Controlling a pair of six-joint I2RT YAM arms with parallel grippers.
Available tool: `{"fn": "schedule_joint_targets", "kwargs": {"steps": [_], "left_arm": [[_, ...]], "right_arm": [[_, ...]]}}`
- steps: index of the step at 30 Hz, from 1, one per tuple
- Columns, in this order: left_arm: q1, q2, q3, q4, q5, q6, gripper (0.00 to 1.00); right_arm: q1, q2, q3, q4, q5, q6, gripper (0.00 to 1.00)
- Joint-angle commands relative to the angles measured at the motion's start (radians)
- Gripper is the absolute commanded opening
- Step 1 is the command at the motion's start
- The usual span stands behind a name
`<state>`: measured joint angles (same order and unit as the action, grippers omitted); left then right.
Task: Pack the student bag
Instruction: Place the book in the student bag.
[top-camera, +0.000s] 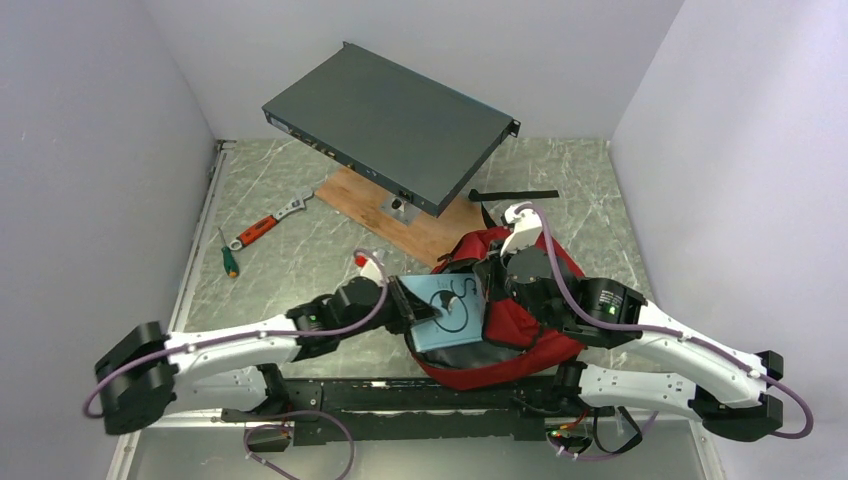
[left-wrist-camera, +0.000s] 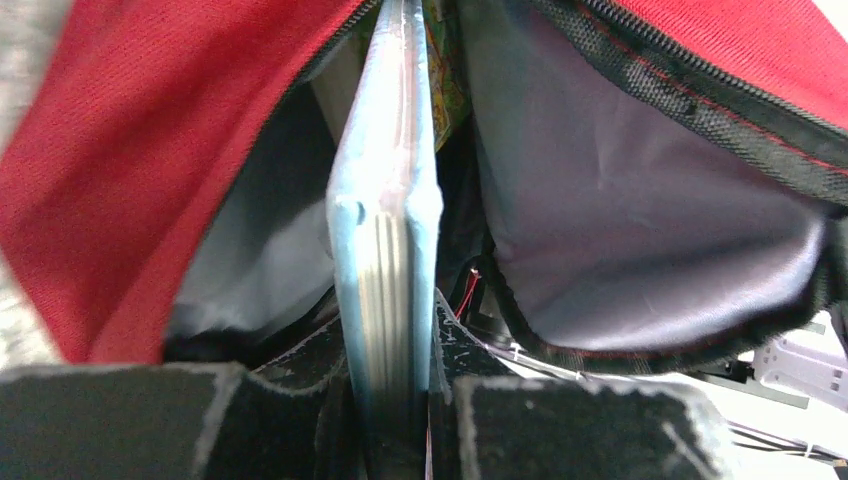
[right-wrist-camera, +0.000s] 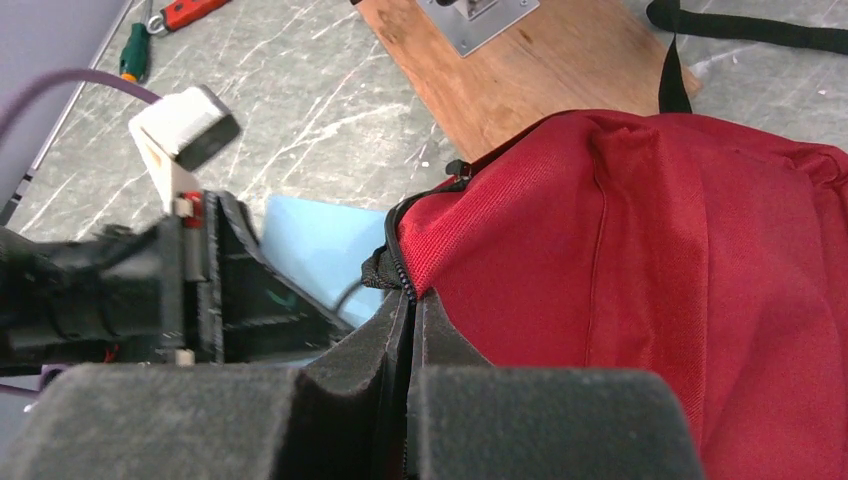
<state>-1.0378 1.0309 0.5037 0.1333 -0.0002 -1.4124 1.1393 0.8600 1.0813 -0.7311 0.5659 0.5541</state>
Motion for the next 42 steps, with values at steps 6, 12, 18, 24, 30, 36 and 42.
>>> {"fn": "schedule_joint_targets", "kwargs": {"steps": [6, 12, 18, 24, 30, 36, 42], "left_arm": [[-0.129, 0.376, 0.144, 0.591, -0.192, -0.087, 0.00], [-0.144, 0.677, 0.280, 0.752, -0.243, -0.125, 0.00], [-0.144, 0.837, 0.432, 0.684, -0.330, -0.099, 0.00], [-0.153, 0.961, 0.553, 0.616, -0.255, -0.154, 0.00], [-0.156, 0.958, 0.514, 0.583, -0.242, -0.191, 0.23], [-0.154, 0.875, 0.460, 0.474, -0.220, -0.188, 0.98], [-0.111, 0.758, 0.389, 0.464, -0.079, -0.063, 1.00]], "right_arm": [[0.003, -0.059, 0.024, 0.107, -0.045, 0.040, 0.00], [0.003, -0.016, 0.093, -0.069, 0.012, 0.034, 0.00], [0.003, 0.006, 0.140, -0.142, -0.099, -0.045, 0.00], [0.003, -0.032, 0.113, -0.134, -0.111, -0.023, 0.00], [0.002, -0.083, 0.101, -0.127, -0.073, -0.031, 0.00], [0.001, -0.091, 0.074, -0.148, -0.056, -0.010, 0.00], [0.002, -0.102, 0.036, -0.149, -0.052, -0.001, 0.00]]}}
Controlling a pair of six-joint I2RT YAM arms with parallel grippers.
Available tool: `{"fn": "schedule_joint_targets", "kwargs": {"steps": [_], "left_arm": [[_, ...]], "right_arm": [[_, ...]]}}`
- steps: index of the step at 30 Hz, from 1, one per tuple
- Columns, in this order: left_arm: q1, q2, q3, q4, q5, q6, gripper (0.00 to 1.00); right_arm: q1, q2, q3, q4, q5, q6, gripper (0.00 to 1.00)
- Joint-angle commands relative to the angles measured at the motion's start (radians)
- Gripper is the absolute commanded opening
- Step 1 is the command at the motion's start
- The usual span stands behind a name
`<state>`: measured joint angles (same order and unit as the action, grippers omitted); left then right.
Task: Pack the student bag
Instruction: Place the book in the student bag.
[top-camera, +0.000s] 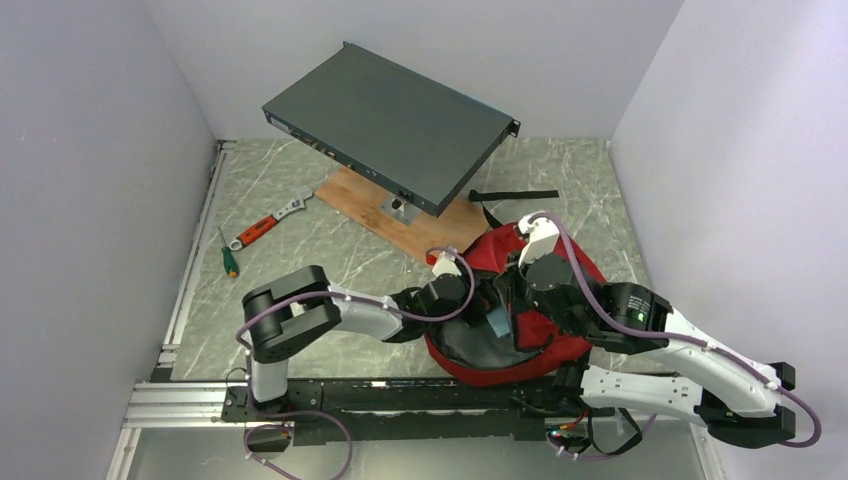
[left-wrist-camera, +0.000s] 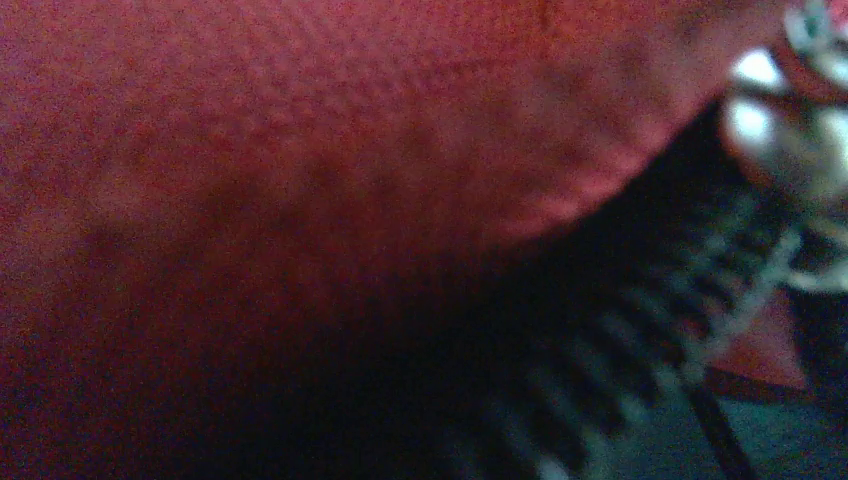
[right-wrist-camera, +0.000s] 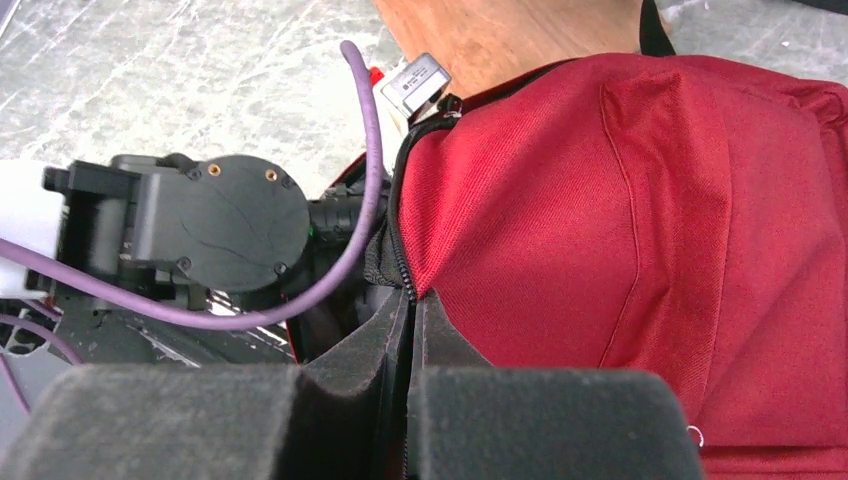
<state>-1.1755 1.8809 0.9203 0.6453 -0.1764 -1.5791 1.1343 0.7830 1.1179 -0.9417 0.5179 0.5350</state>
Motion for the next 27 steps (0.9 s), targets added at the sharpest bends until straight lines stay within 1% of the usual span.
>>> {"fn": "schedule_joint_targets", "kwargs": {"steps": [1, 4, 7, 11, 13, 15, 18, 19, 21, 22, 23, 24, 25, 26, 27], "left_arm": [[0.028, -0.122, -0.038, -0.050, 0.121, 0.151, 1.00], [0.013, -0.215, -0.049, -0.132, 0.161, 0.292, 1.00], [0.008, -0.310, -0.068, -0.217, 0.220, 0.388, 1.00], [0.008, -0.443, -0.166, -0.205, 0.277, 0.529, 0.96], [0.007, -0.516, -0.194, -0.250, 0.300, 0.616, 0.95], [-0.004, -0.598, -0.230, -0.287, 0.295, 0.712, 0.95], [-0.009, -0.745, -0.323, -0.284, 0.291, 0.836, 0.93], [-0.009, -0.800, -0.351, -0.302, 0.272, 0.867, 0.91], [-0.009, -0.923, -0.399, -0.381, 0.192, 0.908, 0.83], [-0.007, -0.955, -0.415, -0.446, 0.112, 0.909, 0.79], [-0.003, -0.993, -0.423, -0.513, 0.039, 0.892, 0.74], [0.007, -1.029, -0.429, -0.586, -0.028, 0.862, 0.71], [0.030, -1.046, -0.436, -0.633, -0.069, 0.833, 0.72], [0.051, -1.058, -0.450, -0.668, -0.080, 0.804, 0.75], [0.078, -1.064, -0.473, -0.659, -0.062, 0.791, 0.79]], "right_arm": [[0.008, -0.026, -0.001, 0.057, -0.005, 0.020, 0.00], [0.007, -0.044, -0.014, 0.039, 0.007, 0.041, 0.00], [0.007, -0.075, -0.044, 0.044, 0.012, 0.059, 0.00], [0.008, -0.122, -0.079, 0.063, 0.021, 0.062, 0.00], [0.007, -0.139, -0.093, 0.065, 0.031, 0.069, 0.01], [0.008, -0.152, -0.111, 0.071, 0.033, 0.078, 0.04], [0.007, -0.161, -0.149, 0.099, 0.009, 0.087, 0.05], [0.008, -0.161, -0.162, 0.114, -0.012, 0.084, 0.07], [0.008, -0.148, -0.196, 0.168, -0.082, 0.053, 0.11], [0.008, -0.136, -0.220, 0.209, -0.150, 0.021, 0.14], [0.007, -0.115, -0.249, 0.263, -0.239, -0.022, 0.21], [0.008, -0.084, -0.276, 0.309, -0.360, -0.062, 0.31], [0.008, -0.038, -0.304, 0.354, -0.498, -0.108, 0.42], [0.010, 0.015, -0.328, 0.392, -0.621, -0.139, 0.52], [0.015, 0.085, -0.351, 0.412, -0.690, -0.145, 0.57]]}}
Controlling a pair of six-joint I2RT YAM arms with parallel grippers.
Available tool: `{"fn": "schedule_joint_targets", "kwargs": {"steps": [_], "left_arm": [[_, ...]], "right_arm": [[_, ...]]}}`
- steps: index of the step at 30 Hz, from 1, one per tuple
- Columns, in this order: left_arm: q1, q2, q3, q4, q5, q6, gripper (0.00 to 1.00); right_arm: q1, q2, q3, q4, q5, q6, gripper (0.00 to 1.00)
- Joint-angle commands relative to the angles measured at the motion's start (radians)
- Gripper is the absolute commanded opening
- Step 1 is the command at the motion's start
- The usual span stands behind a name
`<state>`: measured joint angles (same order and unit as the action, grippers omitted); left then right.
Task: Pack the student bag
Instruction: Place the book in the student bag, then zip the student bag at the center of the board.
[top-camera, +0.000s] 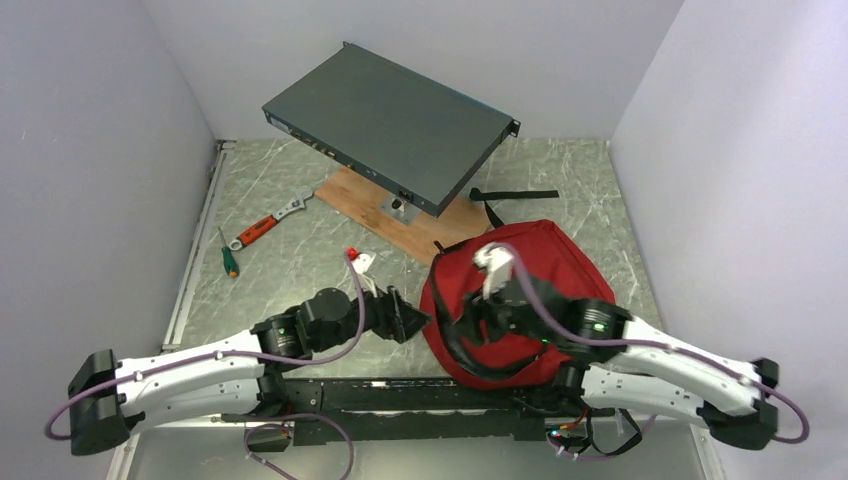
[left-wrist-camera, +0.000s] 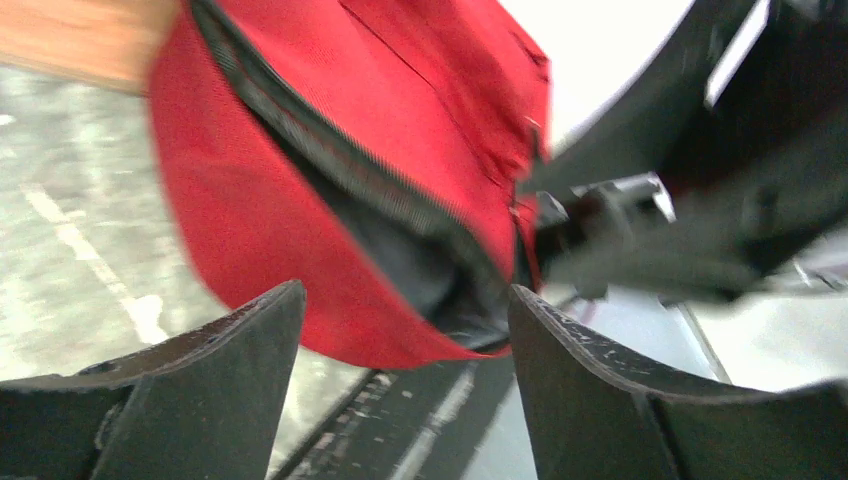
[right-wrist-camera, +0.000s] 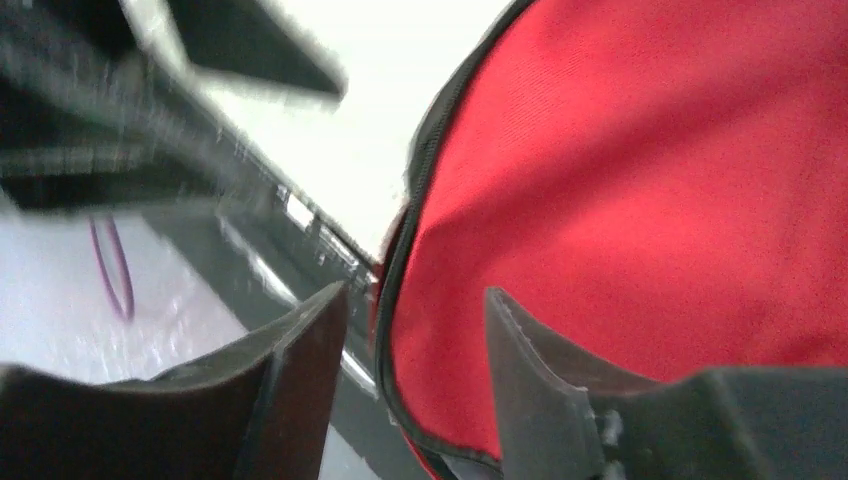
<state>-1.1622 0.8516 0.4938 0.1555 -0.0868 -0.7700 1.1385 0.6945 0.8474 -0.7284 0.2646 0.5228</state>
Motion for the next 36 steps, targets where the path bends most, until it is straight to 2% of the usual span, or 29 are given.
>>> {"fn": "schedule_joint_targets", "kwargs": {"steps": [1, 4, 6, 8, 10, 12, 15, 17, 19, 21, 24, 26, 28, 30, 32, 34, 36], "left_arm": [[0.089, -0.037, -0.072, -0.133, -0.119, -0.031, 0.82], [0.161, -0.015, -0.134, -0.018, -0.015, -0.088, 0.80], [0.185, 0.017, -0.146, 0.025, 0.032, -0.100, 0.75], [0.209, 0.052, -0.141, 0.040, 0.063, -0.105, 0.71], [0.232, 0.075, -0.136, 0.066, 0.111, -0.098, 0.66], [0.240, 0.068, -0.139, 0.082, 0.126, -0.093, 0.62], [0.248, 0.011, -0.176, 0.095, 0.091, -0.110, 0.69], [0.271, -0.034, -0.183, 0.068, 0.090, -0.132, 0.85], [0.319, -0.059, -0.176, 0.051, 0.090, -0.152, 0.94], [0.382, -0.059, -0.172, 0.077, 0.125, -0.189, 0.97], [0.478, 0.002, -0.163, 0.158, 0.230, -0.273, 0.95], [0.529, 0.092, -0.137, 0.232, 0.316, -0.325, 0.89], [0.575, 0.227, -0.087, 0.312, 0.435, -0.343, 0.79], [0.614, 0.369, -0.042, 0.451, 0.557, -0.347, 0.69], [0.637, 0.510, -0.031, 0.652, 0.626, -0.412, 0.65], [0.643, 0.661, -0.040, 0.901, 0.613, -0.463, 0.62], [0.647, 0.767, -0.013, 1.034, 0.592, -0.520, 0.62]], "right_arm": [[0.021, 0.250, -0.076, 0.186, -0.439, -0.130, 0.60], [0.099, 0.402, -0.024, 0.144, -0.310, -0.108, 0.69], [0.102, 0.395, -0.001, 0.171, -0.269, -0.090, 0.77], [0.098, 0.348, 0.007, 0.223, -0.152, -0.076, 0.84], [0.077, 0.308, 0.010, 0.264, 0.005, -0.008, 0.87], [0.053, 0.293, 0.014, 0.290, 0.158, 0.077, 0.85], [0.046, 0.305, 0.047, 0.296, 0.302, 0.117, 0.80], [0.040, 0.304, 0.046, 0.287, 0.390, 0.156, 0.80], [0.026, 0.267, 0.016, 0.306, 0.433, 0.187, 0.79], [-0.010, 0.217, -0.043, 0.355, 0.429, 0.204, 0.78], [-0.104, 0.185, -0.091, 0.387, 0.348, 0.203, 0.75], [-0.153, 0.185, -0.104, 0.382, 0.320, 0.194, 0.73], [-0.199, 0.176, -0.123, 0.364, 0.309, 0.212, 0.68], [-0.251, 0.151, -0.161, 0.389, 0.253, 0.214, 0.63], [-0.304, 0.126, -0.211, 0.443, 0.176, 0.210, 0.60], [-0.361, 0.121, -0.249, 0.482, 0.100, 0.206, 0.57], [-0.414, 0.136, -0.266, 0.493, 0.036, 0.204, 0.54]]}}
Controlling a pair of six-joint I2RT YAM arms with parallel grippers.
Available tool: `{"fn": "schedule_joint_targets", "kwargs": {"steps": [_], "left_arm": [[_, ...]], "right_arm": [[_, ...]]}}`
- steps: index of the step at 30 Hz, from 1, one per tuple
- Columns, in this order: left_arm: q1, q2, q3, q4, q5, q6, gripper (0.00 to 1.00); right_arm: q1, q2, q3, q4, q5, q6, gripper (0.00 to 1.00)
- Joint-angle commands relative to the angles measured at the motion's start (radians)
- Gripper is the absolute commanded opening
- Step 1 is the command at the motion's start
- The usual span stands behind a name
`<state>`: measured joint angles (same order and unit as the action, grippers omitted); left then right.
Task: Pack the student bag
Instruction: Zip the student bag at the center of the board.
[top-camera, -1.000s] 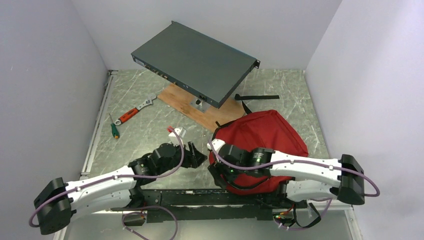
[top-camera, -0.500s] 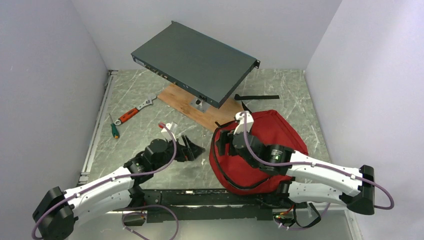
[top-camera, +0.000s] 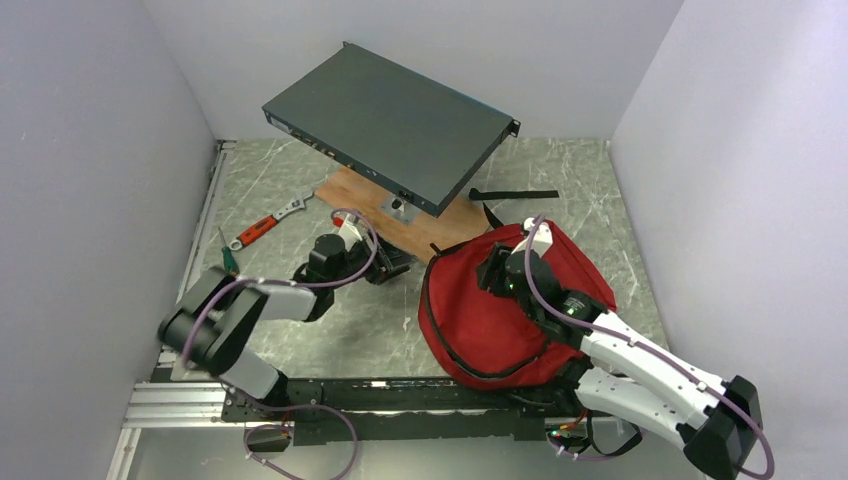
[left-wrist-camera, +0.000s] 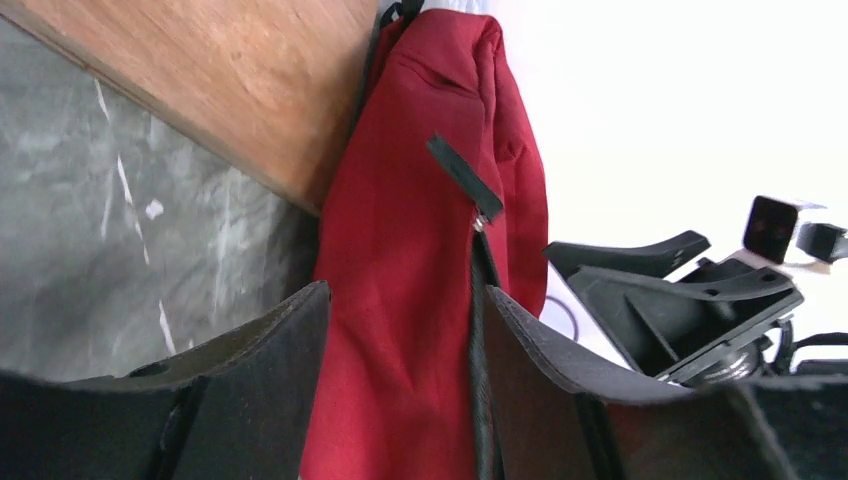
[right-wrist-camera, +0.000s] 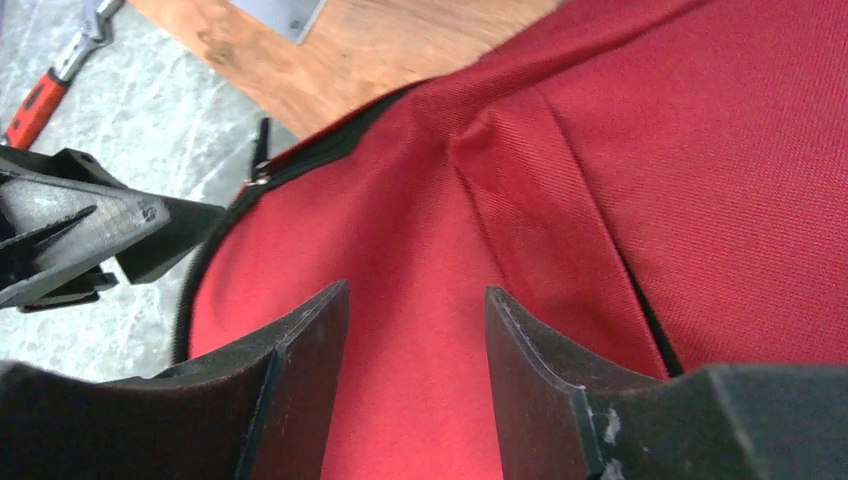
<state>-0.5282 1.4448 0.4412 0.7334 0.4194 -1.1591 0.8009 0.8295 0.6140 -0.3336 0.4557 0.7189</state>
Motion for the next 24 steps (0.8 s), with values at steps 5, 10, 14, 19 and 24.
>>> {"fn": "schedule_joint_targets", "kwargs": {"steps": [5, 10, 14, 19, 24], "left_arm": [[0.000, 0.282, 0.100, 0.452, 0.028, -0.151, 0.66], [-0.041, 0.289, 0.173, 0.323, -0.018, -0.047, 0.74], [-0.061, 0.343, 0.202, 0.365, -0.030, -0.062, 0.69], [-0.067, 0.385, 0.242, 0.352, -0.032, -0.068, 0.58], [-0.073, 0.372, 0.249, 0.319, -0.058, -0.046, 0.46]], "right_arm": [[-0.113, 0.034, -0.052, 0.095, -0.208, -0.011, 0.49], [-0.139, 0.033, -0.102, 0.131, -0.236, -0.015, 0.41], [-0.167, 0.050, -0.115, 0.148, -0.272, -0.028, 0.33], [-0.184, 0.034, -0.117, 0.147, -0.287, -0.045, 0.30], [-0.190, 0.016, -0.130, 0.152, -0.298, -0.043, 0.29]]}}
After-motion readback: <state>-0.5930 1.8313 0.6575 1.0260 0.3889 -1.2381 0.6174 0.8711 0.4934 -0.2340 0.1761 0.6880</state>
